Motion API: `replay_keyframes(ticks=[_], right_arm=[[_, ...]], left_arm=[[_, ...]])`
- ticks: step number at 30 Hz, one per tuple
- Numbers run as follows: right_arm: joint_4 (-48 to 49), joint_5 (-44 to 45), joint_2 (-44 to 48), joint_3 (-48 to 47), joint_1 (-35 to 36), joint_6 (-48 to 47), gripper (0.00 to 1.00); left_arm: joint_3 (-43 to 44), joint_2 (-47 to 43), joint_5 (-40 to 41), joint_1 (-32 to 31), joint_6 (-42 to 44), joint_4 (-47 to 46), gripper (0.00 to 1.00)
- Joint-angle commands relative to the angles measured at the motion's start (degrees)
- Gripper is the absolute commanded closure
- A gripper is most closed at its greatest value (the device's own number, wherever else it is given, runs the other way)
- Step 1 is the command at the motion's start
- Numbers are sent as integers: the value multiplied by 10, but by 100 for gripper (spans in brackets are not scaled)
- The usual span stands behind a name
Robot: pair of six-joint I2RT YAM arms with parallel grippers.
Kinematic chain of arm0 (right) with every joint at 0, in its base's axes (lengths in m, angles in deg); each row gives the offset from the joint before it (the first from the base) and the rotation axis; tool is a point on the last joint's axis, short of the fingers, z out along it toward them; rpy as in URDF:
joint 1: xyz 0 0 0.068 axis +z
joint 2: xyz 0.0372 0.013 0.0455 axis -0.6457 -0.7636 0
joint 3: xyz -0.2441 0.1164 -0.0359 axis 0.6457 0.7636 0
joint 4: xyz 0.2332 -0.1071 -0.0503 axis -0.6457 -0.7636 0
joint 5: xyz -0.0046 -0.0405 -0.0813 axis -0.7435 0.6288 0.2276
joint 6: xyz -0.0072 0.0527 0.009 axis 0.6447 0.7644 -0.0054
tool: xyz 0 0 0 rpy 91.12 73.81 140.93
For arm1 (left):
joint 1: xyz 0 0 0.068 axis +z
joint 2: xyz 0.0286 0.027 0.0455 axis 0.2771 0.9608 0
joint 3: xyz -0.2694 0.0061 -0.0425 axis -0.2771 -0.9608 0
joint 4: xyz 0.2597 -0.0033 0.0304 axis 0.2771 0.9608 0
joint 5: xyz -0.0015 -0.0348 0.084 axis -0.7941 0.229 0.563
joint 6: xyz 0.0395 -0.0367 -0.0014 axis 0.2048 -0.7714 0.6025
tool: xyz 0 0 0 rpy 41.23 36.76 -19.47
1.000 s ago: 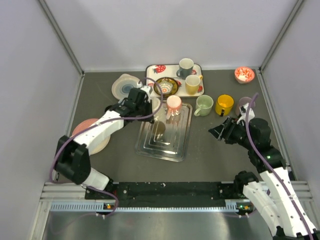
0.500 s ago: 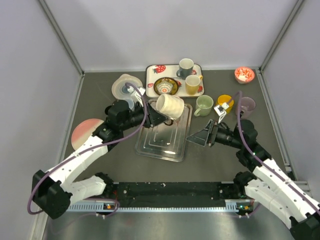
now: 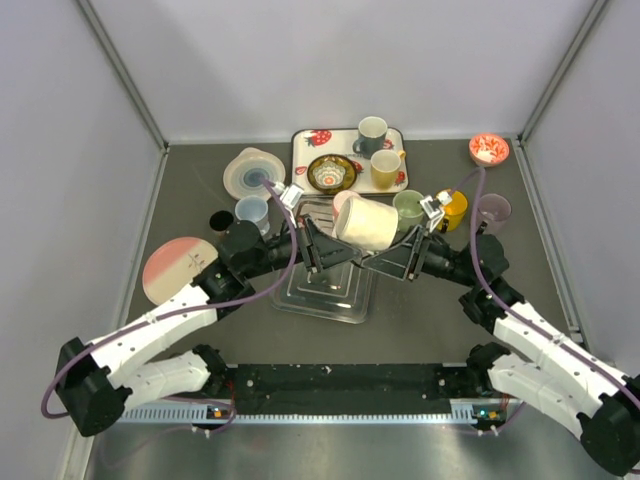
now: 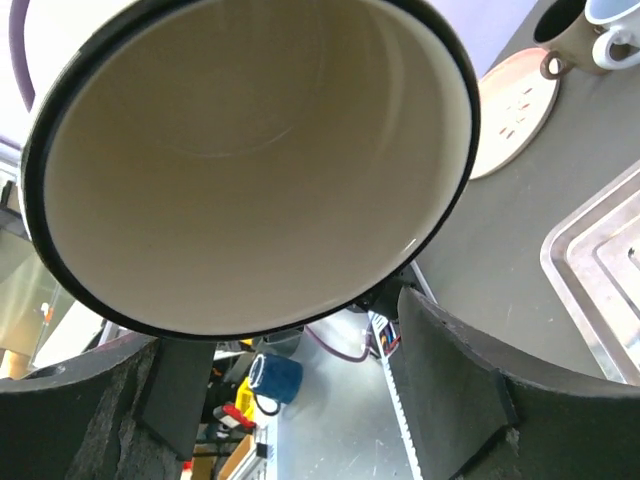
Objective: Turn the mug right side up
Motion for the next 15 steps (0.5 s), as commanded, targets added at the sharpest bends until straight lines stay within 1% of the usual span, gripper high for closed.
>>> replay_keyframes(ticks=[1,5,11,15], right_arm=[[58,4,-8,-24,10,11,30],[69,2,-13,-28,13,10,34],[88,13,-21,-29,19,20,43],[115,32,-27,-27,20,32,55]], left_arm=[[4,4,7,-11,-13,-118,100],[4,11,9,-16,-14,-120,100],[2,21,12,-22,-15,-122,100],[-1,24,12,-31,-15,-124,100]])
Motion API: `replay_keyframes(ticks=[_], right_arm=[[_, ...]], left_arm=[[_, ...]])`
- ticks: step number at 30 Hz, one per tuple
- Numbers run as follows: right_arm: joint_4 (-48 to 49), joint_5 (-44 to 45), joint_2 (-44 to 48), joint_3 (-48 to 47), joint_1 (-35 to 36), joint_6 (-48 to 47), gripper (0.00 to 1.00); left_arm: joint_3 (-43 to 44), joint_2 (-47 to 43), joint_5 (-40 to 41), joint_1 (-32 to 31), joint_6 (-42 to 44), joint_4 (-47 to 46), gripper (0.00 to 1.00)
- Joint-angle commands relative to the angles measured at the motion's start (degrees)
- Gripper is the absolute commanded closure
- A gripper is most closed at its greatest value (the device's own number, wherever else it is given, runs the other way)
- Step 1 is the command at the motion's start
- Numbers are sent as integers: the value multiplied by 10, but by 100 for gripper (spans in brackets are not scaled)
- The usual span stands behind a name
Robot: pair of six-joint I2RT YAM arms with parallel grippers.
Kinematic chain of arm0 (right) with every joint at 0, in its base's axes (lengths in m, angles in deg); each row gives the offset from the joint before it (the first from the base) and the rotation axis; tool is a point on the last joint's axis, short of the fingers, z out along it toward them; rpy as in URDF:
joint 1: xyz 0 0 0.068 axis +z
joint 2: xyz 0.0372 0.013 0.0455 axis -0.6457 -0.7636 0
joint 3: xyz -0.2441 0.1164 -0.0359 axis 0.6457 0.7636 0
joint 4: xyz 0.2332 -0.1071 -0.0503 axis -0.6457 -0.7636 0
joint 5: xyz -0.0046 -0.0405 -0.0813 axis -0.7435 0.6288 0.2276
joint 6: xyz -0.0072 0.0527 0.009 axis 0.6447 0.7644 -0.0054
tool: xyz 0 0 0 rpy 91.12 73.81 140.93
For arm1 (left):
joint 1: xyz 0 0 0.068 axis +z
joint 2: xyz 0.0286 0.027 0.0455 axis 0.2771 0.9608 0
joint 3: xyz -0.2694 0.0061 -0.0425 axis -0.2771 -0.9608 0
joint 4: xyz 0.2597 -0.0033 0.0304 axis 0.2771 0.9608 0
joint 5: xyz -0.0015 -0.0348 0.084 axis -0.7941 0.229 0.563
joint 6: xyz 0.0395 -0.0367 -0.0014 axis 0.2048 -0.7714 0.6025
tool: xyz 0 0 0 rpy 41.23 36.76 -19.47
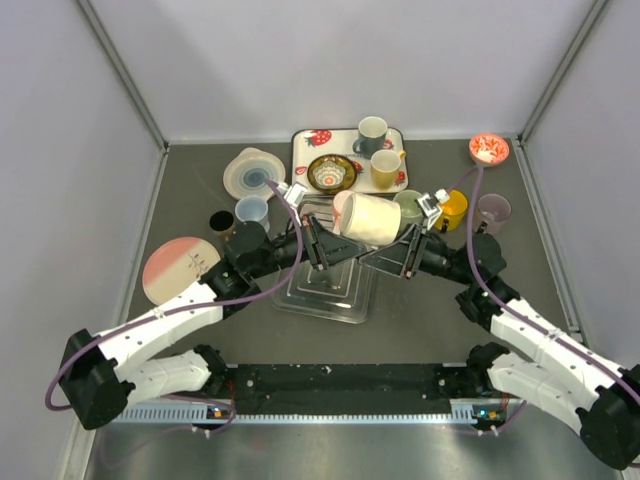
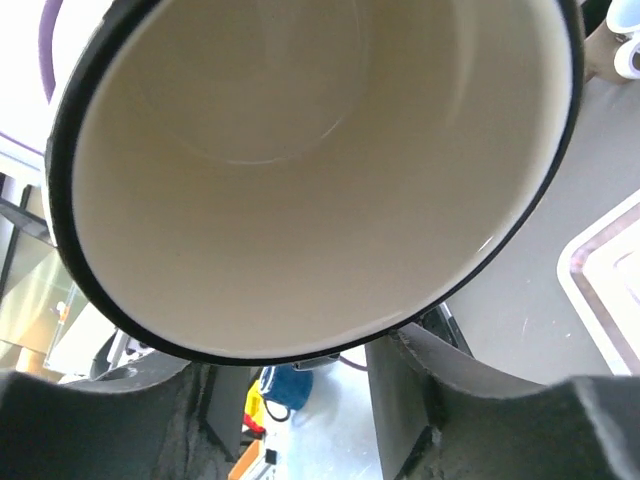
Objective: Turn the mug right side up
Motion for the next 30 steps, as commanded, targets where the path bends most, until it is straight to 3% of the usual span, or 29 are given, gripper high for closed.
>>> replay_keyframes(ticks=[1,8,14,17,23,24,28,30], right_arm=[[75,32,-4,-21,9,15,56],[150,73,-7,-7,9,50,67],[198,84,-28,-10,9,71,83],[200,96,-29,-7,9,71,99],[142,107,-8,-11,9,28,100],[106,112,-2,-16,9,16,100],[10,117,32,-34,9,-45,100],[-21,113,39,-42,8,-59,100]], left_arm=[[3,-3,-17,-18,0,-84,100],[-10,-8,-22,-22,0,-84,100],[-16,-12,-30,-22,2,-89,100],[-20,-15,-31,-21,3,-92,100],[-25,-24,-26,-22,15,-88,100],[-25,-24,-20,-22,16,-83,96],[-30,-26,-3,-21,24,-89,67],[-35,-29,7,-21,24,-92,62]])
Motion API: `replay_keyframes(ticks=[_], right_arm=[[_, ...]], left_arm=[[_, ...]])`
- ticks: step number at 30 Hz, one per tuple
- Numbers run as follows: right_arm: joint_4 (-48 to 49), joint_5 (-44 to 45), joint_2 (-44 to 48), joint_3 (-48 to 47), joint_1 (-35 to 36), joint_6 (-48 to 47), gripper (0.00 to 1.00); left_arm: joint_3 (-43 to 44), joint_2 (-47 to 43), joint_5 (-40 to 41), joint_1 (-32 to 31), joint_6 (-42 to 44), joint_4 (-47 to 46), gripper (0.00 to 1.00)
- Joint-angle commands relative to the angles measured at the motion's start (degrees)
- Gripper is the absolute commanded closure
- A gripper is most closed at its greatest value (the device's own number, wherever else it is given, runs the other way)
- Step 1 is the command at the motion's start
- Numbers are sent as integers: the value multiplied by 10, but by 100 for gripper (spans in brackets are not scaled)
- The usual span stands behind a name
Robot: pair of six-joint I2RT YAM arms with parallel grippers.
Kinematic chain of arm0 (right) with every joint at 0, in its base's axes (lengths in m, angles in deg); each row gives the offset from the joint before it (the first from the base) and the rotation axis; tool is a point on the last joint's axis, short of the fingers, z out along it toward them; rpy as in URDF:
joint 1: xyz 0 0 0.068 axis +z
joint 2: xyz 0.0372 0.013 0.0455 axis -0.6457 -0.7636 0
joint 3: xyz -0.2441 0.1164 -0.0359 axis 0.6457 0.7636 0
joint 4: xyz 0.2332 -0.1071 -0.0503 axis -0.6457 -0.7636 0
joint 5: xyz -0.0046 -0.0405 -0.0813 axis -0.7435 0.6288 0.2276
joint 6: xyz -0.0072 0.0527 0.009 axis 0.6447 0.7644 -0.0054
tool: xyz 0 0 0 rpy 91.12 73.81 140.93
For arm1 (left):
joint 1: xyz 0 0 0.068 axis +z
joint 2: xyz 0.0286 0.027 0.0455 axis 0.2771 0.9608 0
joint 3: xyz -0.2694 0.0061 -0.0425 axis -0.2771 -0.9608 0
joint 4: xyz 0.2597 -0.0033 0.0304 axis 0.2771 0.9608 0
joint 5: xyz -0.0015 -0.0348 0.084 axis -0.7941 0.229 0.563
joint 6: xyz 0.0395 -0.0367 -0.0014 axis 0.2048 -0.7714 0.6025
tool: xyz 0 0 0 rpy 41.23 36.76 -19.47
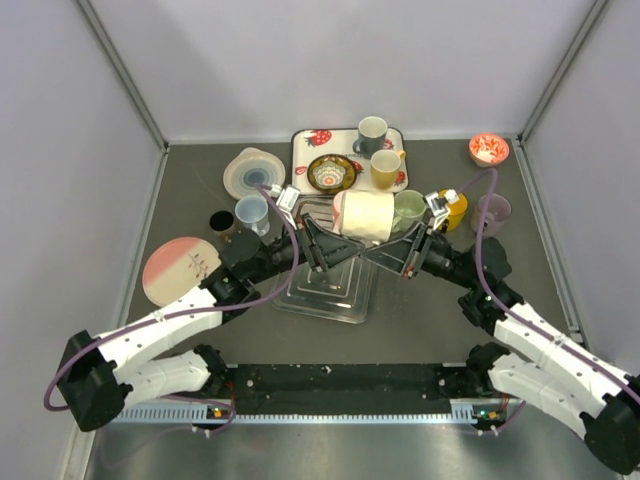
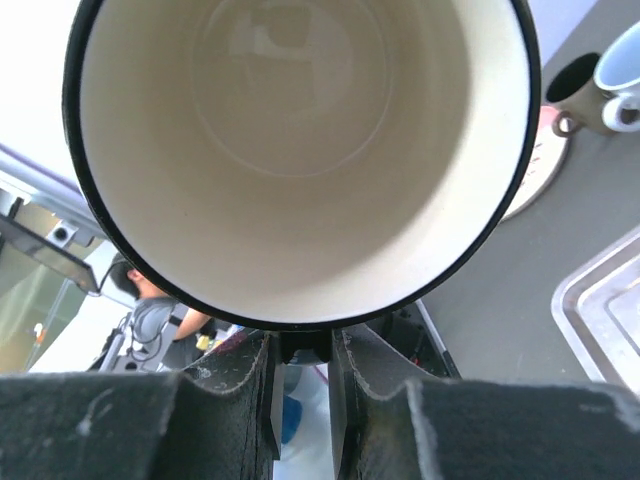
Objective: Turn the mug right side up
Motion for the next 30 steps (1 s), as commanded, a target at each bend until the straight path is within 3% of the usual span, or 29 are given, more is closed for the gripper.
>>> replay_keyframes(ticks=[1,9,16,20,24,26,30], right_arm=[[-61,60,30,-45,-2,-65,100],[-169,73,71,-66,-2,-113,100],[-392,160,104,-139,-3,-218,100],[-628,332,90,-250,-2,-279,100],[-801,528,43,-360,-5,-335,100],[-838,617,22,-399,-18,-367,100],[-878,624,-5,-419,-125,-410,100]], left_arm=[[-12,-18,-17,-12,27,-22,58],[-15,-49,18,-1,49,11,52],[-26,-107,50,36,70,85,48],[-40,-154,76,58,74,126,48],[-57,-192,109,67,87,158,48],[-62,-205,126,68,95,172,48],[-57,-207,141,69,102,201,48]])
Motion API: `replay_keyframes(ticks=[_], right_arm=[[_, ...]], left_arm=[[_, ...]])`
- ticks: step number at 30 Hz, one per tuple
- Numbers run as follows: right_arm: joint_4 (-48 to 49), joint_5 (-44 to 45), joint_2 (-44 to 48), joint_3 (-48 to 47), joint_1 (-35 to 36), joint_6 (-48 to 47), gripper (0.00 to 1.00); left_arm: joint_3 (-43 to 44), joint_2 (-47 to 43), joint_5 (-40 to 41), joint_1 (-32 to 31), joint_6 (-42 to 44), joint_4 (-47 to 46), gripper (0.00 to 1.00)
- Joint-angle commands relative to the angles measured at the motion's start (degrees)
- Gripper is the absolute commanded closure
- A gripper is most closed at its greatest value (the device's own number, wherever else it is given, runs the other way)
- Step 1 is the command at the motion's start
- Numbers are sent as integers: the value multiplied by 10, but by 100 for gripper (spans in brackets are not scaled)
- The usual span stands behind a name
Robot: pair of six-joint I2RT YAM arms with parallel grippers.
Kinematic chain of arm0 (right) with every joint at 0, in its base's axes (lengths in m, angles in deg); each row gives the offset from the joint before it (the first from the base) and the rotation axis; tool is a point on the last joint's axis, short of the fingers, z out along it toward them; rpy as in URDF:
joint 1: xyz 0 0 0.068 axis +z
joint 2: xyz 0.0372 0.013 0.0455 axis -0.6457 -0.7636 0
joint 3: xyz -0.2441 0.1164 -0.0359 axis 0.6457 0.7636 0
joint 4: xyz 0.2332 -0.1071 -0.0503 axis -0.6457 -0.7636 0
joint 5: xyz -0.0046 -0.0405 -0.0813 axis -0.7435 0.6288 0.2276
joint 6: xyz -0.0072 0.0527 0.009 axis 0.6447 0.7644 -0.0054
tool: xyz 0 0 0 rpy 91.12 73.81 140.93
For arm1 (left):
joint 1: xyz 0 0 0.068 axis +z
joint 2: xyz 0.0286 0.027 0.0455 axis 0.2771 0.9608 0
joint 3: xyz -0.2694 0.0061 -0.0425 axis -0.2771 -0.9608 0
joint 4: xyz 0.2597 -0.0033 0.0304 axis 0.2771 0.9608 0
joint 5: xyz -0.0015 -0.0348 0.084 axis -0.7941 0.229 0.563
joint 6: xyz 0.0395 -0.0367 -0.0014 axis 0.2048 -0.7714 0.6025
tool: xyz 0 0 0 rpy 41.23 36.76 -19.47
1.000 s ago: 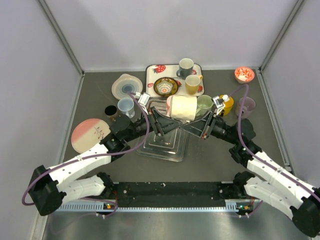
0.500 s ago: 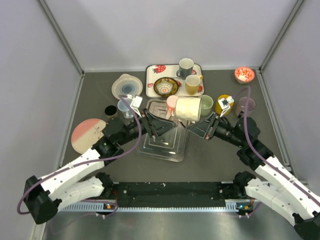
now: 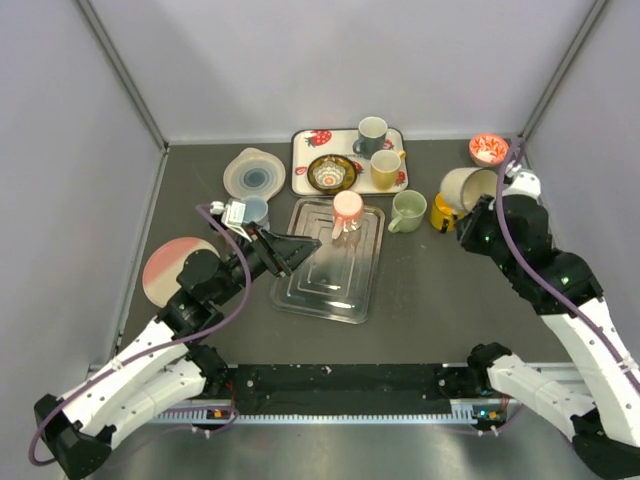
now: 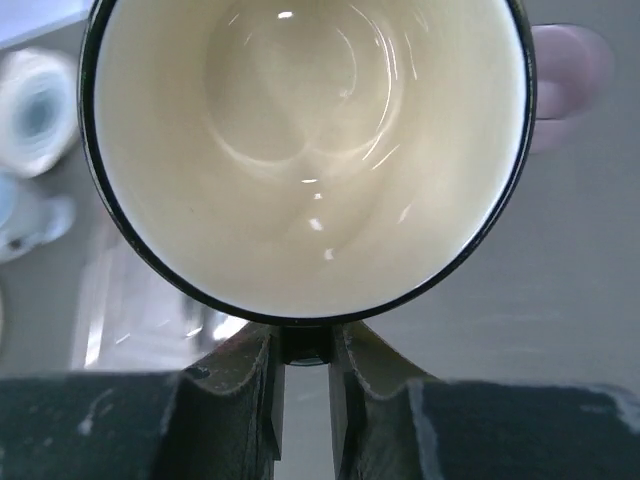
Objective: Turn the mug right side up
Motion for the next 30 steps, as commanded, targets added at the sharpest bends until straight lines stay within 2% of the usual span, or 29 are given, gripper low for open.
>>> replay_keyframes(ticks=[1,4,7,8,9,14,21,30], right_arm=[[-62,87,-16,-38,-146,-77,100],[-51,68,-27,-12,-247,-78,100],[-33,98,-50,15,-267,-47,100],[-26,85,-61,21,-317,-35,100],[-19,63,-69,26,-335,-16,100],[0,70,-149,8,-412,22,100],[7,74,-295,-30,-464,17,100],[64,83,-399,-38,-474,-5,100]], left_arm=[[7,-3,29,3,24,45,48],[28,9,27,3,34,92,49],[32,15,29,4,34,111,49],[29,16,32,4,31,118,50],[22,16,33,4,23,122,50],[3,18,29,4,8,149,51],[-18,-24,43,4,8,156,51],[-16,-29,61,4,36,200,51]])
